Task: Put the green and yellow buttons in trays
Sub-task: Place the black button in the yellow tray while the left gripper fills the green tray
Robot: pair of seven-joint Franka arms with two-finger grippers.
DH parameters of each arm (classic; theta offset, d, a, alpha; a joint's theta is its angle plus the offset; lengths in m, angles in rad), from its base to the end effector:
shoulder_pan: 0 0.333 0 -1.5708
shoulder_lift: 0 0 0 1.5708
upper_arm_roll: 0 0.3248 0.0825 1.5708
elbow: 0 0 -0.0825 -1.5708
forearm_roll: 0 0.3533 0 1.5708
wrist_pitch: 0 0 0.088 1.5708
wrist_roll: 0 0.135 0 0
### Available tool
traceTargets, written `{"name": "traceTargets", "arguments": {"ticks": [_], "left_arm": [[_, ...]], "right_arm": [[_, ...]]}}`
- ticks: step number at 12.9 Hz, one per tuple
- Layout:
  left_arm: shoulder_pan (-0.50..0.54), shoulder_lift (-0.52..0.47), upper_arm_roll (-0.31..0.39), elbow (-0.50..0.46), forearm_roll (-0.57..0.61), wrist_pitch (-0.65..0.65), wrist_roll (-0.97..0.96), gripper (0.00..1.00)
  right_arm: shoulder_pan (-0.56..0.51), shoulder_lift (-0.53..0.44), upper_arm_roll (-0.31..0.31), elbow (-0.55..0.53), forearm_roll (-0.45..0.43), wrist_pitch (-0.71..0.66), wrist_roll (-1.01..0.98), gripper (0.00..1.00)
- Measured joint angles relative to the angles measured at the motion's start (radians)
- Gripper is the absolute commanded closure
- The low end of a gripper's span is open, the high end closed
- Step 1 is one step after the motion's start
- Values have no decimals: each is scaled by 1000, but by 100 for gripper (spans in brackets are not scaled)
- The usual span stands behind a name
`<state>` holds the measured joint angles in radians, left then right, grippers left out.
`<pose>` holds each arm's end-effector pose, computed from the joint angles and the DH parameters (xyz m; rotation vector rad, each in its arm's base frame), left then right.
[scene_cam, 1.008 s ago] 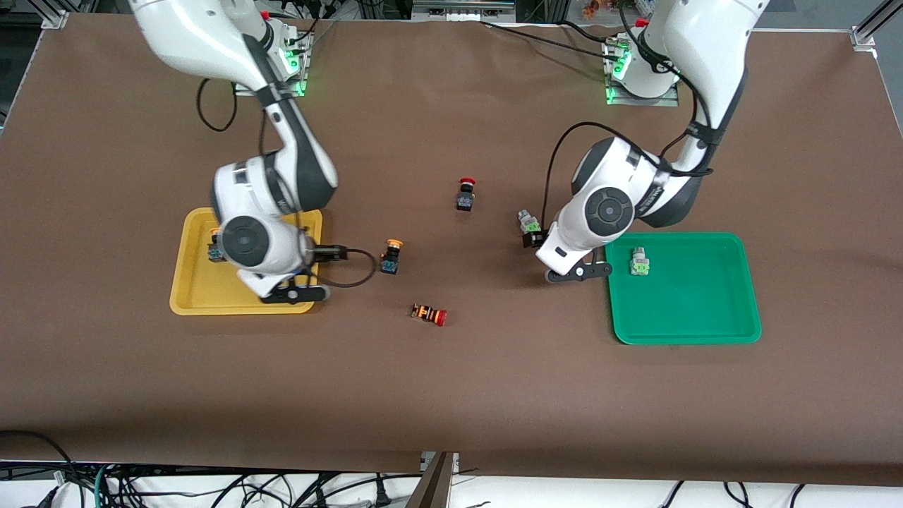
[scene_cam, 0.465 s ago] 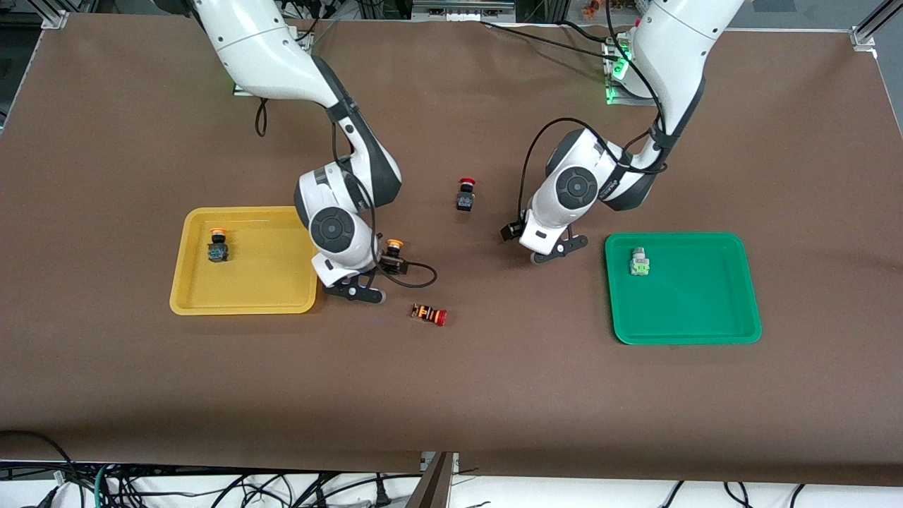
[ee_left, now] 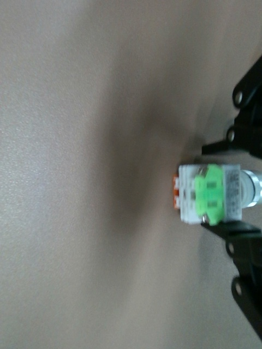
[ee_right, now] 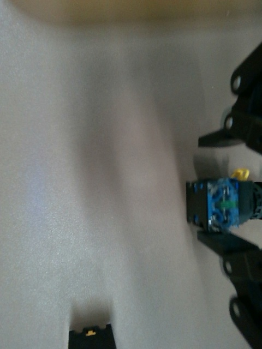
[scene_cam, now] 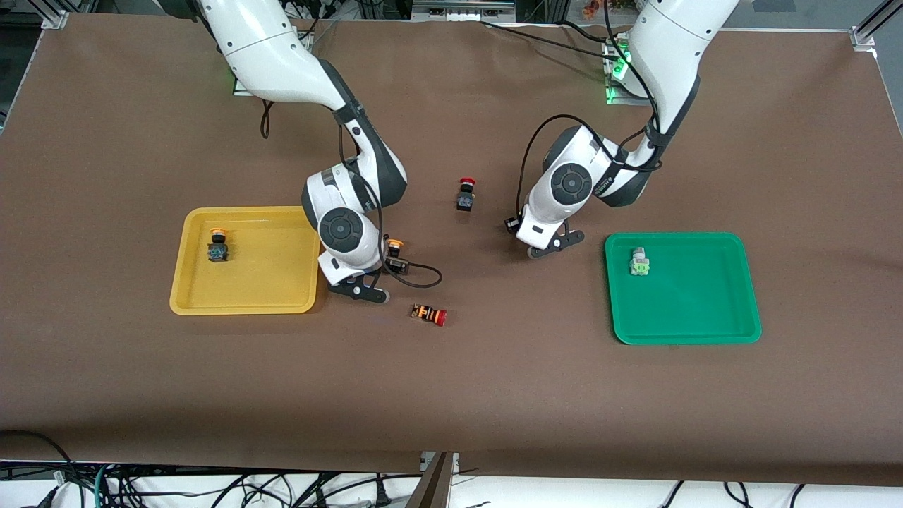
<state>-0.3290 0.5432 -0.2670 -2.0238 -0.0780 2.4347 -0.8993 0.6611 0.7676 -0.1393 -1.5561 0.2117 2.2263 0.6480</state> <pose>0.4728 -0.3222 0.1820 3.0081 0.6014 -0.3269 0.5732 0.3566 0.1889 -3.1114 0.3570 0.1683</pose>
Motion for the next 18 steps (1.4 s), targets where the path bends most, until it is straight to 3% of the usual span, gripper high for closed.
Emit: {"name": "traceTargets", "arguments": {"ticks": [1, 3, 5, 8, 11, 13, 15, 16, 17, 18], "left_arm": [[0, -4, 0, 2, 0, -1, 0, 100], [6, -36, 8, 15, 1, -67, 7, 100], [49, -86, 22, 72, 26, -233, 71, 100], [198, -124, 32, 190, 139, -448, 291, 100], [351, -115, 36, 205, 244, -460, 580, 98], [441, -74, 39, 202, 277, -399, 744, 93], [507, -2, 41, 199, 326, -288, 824, 63], [528, 33, 41, 199, 346, -241, 837, 5], [537, 62, 41, 199, 352, -213, 844, 0], [539, 78, 40, 200, 352, -201, 845, 0]], "right_arm": [[0, 1, 2, 0, 0, 0, 0, 85], [1, 1, 5, 1, 0, 0, 1, 92], [1, 1, 5, 3, 0, 0, -2, 92], [-19, -15, -11, 24, 0, -69, -108, 92], [-107, -67, -48, 30, 0, -232, -336, 92], [-136, -85, -118, 23, -1, -313, -492, 91], [-141, -85, -188, -4, -1, -330, -629, 91], [-142, -84, -210, -24, -1, -327, -672, 91], [-142, -84, -221, -50, -1, -313, -702, 90], [-142, -83, -225, -81, -1, -283, -718, 82]]}}
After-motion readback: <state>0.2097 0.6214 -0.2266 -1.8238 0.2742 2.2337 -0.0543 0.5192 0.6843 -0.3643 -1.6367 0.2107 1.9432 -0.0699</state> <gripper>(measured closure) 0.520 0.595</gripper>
